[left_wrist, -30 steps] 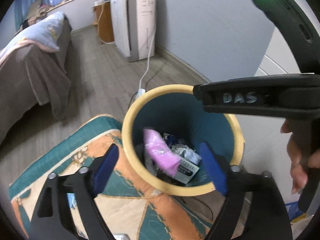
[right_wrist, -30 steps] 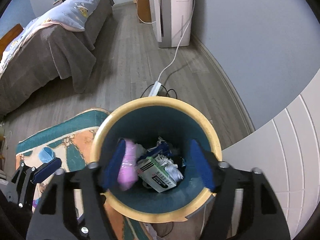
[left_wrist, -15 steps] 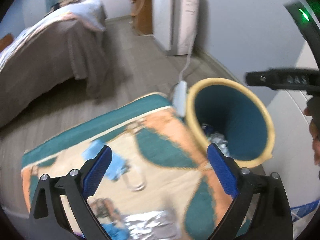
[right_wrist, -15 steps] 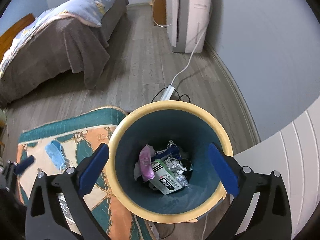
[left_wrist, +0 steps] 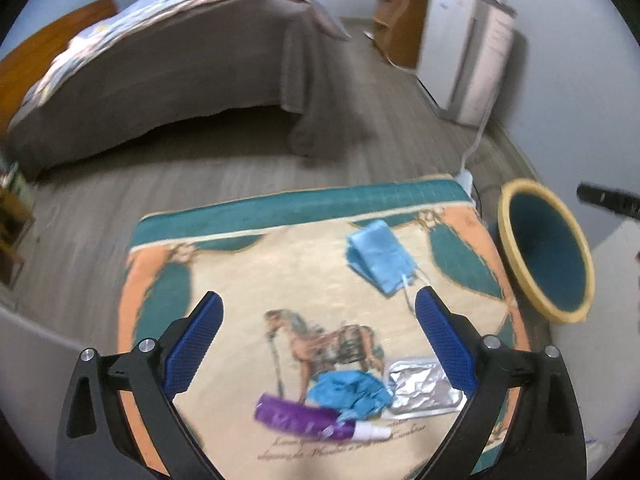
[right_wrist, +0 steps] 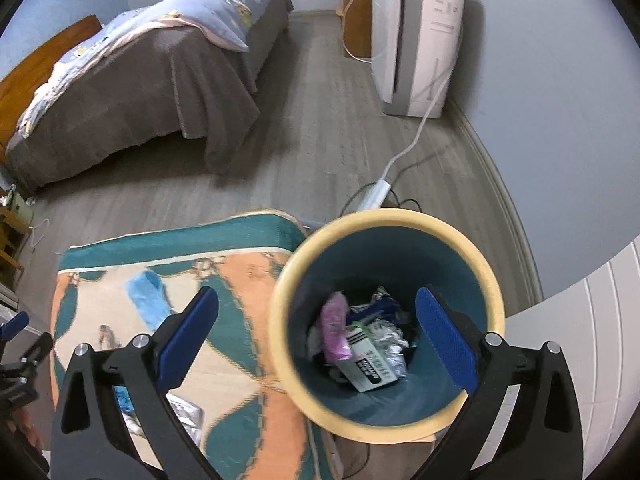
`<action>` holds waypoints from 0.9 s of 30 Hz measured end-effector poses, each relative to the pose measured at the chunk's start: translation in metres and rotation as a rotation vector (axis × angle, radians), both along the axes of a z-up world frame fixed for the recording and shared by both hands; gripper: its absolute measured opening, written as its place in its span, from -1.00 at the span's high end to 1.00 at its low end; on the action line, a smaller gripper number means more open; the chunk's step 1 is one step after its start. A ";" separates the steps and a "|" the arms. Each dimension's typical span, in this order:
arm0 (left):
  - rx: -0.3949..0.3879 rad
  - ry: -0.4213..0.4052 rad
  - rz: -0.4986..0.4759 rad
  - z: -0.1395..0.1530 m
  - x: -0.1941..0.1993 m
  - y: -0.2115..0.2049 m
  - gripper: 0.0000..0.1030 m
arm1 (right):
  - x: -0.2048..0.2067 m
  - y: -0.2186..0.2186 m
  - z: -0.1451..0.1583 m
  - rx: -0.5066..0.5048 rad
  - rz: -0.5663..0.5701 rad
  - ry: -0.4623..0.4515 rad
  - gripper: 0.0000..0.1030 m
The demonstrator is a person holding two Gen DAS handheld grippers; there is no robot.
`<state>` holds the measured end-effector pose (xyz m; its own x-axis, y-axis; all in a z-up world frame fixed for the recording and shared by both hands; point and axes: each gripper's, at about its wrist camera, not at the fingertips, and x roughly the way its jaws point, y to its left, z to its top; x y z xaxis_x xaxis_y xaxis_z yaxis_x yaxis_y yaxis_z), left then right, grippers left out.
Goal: Collect trash
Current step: 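Move both tools back over the cushion toward the purple bottle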
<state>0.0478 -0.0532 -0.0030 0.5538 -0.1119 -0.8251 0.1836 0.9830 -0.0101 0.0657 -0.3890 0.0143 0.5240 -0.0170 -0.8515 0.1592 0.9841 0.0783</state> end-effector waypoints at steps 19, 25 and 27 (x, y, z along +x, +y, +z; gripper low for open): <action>0.062 -0.007 0.040 -0.023 -0.024 0.074 -0.89 | -0.006 0.144 -0.017 -0.012 0.322 0.012 -0.89; 0.071 0.034 0.059 -0.033 -0.027 0.095 -0.89 | -0.015 0.192 -0.041 0.001 0.448 0.064 -0.89; 0.071 0.022 0.072 -0.029 -0.027 0.102 -0.89 | -0.022 0.205 -0.045 0.010 0.481 0.070 -0.88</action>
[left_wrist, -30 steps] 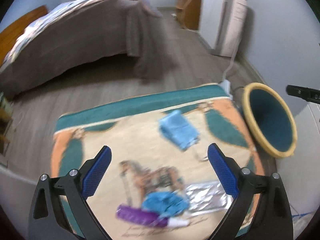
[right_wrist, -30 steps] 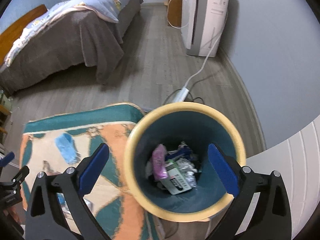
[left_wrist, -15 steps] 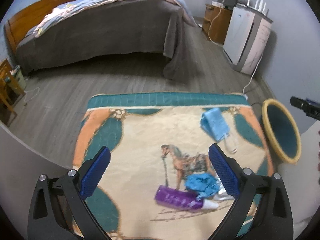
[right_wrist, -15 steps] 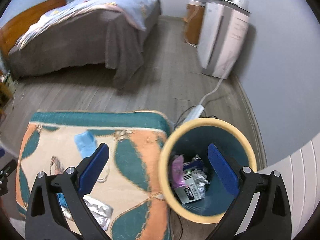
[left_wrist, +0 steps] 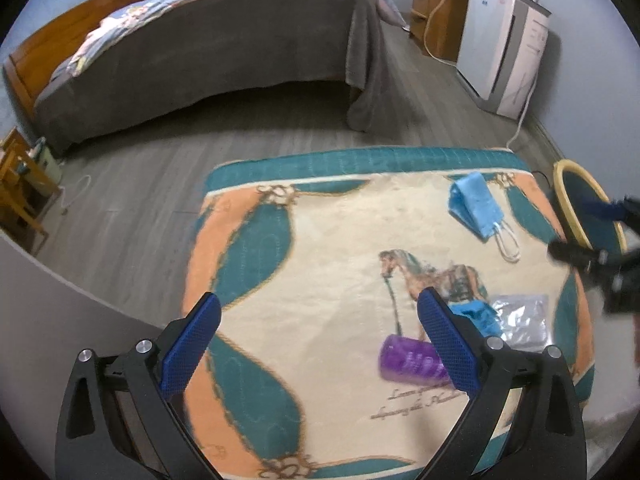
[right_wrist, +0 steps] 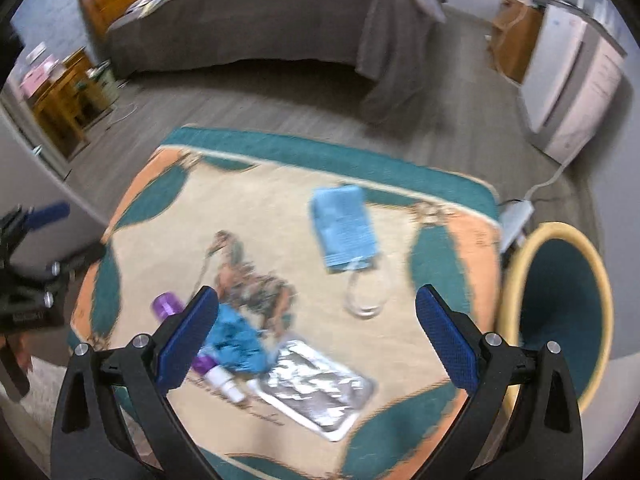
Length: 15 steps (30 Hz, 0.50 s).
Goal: Collect trash
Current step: 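Move both tools back over the cushion toward the purple bottle, then grasp the purple spray bottle with the right tool and lift it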
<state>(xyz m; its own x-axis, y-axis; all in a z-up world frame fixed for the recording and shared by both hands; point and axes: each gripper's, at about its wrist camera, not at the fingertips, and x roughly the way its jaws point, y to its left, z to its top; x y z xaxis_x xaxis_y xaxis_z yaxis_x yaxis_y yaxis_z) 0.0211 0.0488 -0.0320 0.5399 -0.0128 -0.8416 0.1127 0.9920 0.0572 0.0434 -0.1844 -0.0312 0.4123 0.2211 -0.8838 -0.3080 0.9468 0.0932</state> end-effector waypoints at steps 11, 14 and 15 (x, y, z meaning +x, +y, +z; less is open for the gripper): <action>0.022 0.053 0.038 -0.008 0.008 0.026 -0.89 | -0.035 0.079 -0.032 0.004 0.205 0.062 -0.11; -0.001 0.062 0.059 -0.010 0.011 0.035 -0.89 | -0.041 0.094 -0.043 -0.025 0.270 0.093 0.17; -0.007 0.064 0.062 -0.010 0.011 0.036 -0.89 | -0.043 0.099 -0.048 -0.036 0.288 0.104 0.17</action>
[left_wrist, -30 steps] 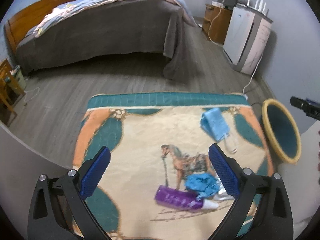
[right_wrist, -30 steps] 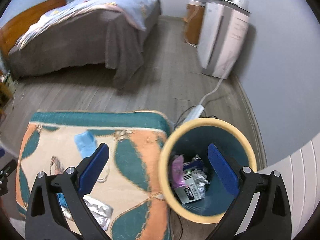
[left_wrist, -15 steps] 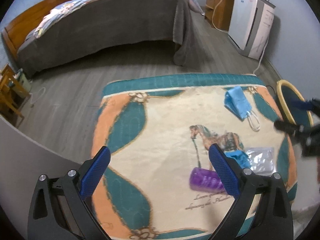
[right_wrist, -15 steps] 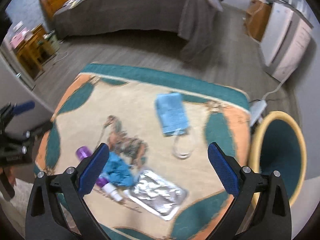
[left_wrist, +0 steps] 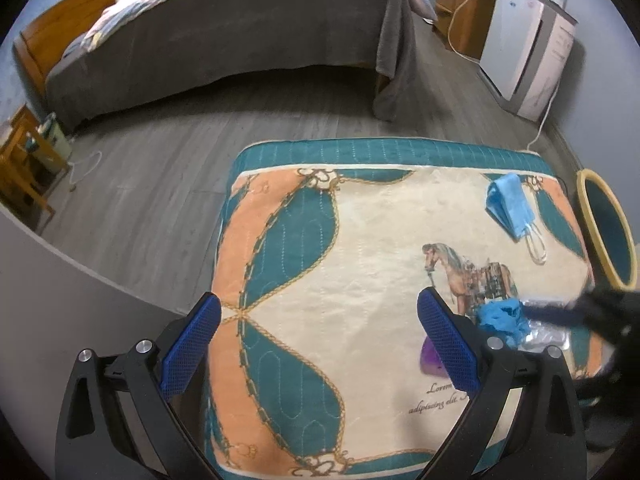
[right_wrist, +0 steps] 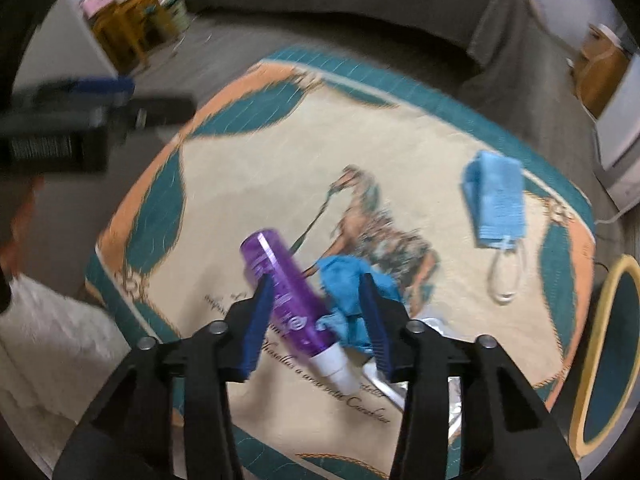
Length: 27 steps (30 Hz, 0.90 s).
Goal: Collect trash
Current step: 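Grasp the purple spray bottle with the right tool and lift it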
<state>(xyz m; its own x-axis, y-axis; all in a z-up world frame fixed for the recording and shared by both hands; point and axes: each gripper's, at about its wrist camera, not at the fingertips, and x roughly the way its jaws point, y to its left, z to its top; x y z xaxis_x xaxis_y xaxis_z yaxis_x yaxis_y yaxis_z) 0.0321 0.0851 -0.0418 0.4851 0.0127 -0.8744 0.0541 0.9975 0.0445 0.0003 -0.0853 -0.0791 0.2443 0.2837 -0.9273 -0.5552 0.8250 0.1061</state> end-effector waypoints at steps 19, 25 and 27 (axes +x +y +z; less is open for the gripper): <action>0.026 0.043 -0.031 -0.013 0.005 0.004 -0.89 | 0.005 0.025 -0.027 -0.047 0.039 0.056 0.38; 0.013 0.029 -0.053 -0.009 0.005 -0.005 -0.89 | 0.008 -0.005 0.022 -0.011 -0.062 0.006 0.38; 0.011 0.032 -0.064 -0.009 0.004 -0.011 -0.89 | 0.009 -0.023 0.042 -0.005 -0.129 -0.012 0.38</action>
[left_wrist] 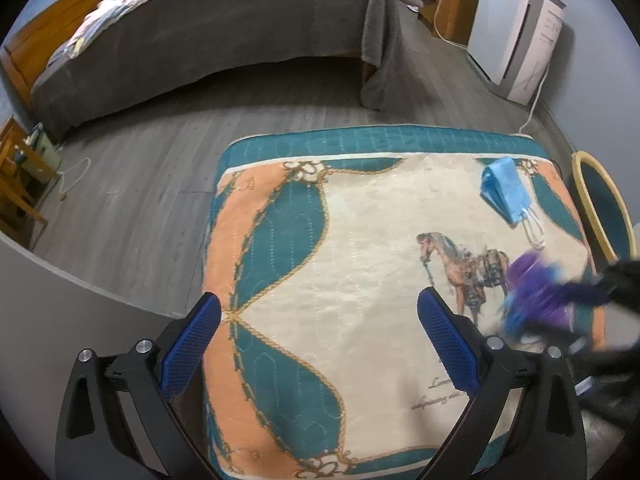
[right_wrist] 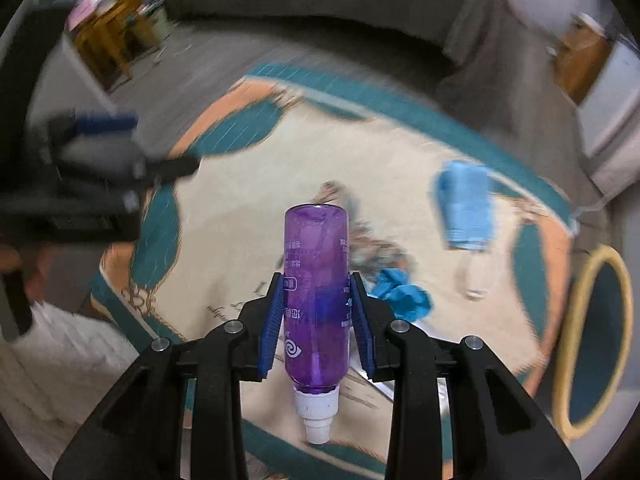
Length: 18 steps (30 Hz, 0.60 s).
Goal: Collect trash
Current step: 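Grasp the purple spray bottle with the right tool and lift it, then pass the purple bottle to the left tool while the right tool grasps the blue glove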
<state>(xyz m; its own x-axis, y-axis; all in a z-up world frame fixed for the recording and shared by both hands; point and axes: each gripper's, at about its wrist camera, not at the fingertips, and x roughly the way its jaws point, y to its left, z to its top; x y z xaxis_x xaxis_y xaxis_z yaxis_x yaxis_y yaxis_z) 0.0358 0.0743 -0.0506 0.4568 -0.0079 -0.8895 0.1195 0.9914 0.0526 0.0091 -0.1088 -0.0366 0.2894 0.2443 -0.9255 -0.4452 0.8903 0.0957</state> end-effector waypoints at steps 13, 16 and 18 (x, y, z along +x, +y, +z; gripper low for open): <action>0.043 0.004 -0.211 -0.016 -0.013 -0.081 -0.89 | 0.018 -0.091 0.016 0.062 -0.270 0.023 0.38; 0.056 0.012 -0.233 -0.021 -0.013 -0.092 -0.89 | 0.026 -0.104 0.005 0.131 -0.325 0.073 0.38; 0.070 0.019 -0.244 -0.026 -0.014 -0.098 -0.89 | 0.034 -0.109 -0.004 0.114 -0.340 0.081 0.38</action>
<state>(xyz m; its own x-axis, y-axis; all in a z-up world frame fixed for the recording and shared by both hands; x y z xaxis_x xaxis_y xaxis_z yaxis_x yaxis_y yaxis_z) 0.0215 -0.0233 -0.0763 0.4322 -0.0544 -0.9002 0.3568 0.9270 0.1153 0.0431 -0.2180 -0.0404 0.2983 0.2497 -0.9212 -0.1128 0.9676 0.2258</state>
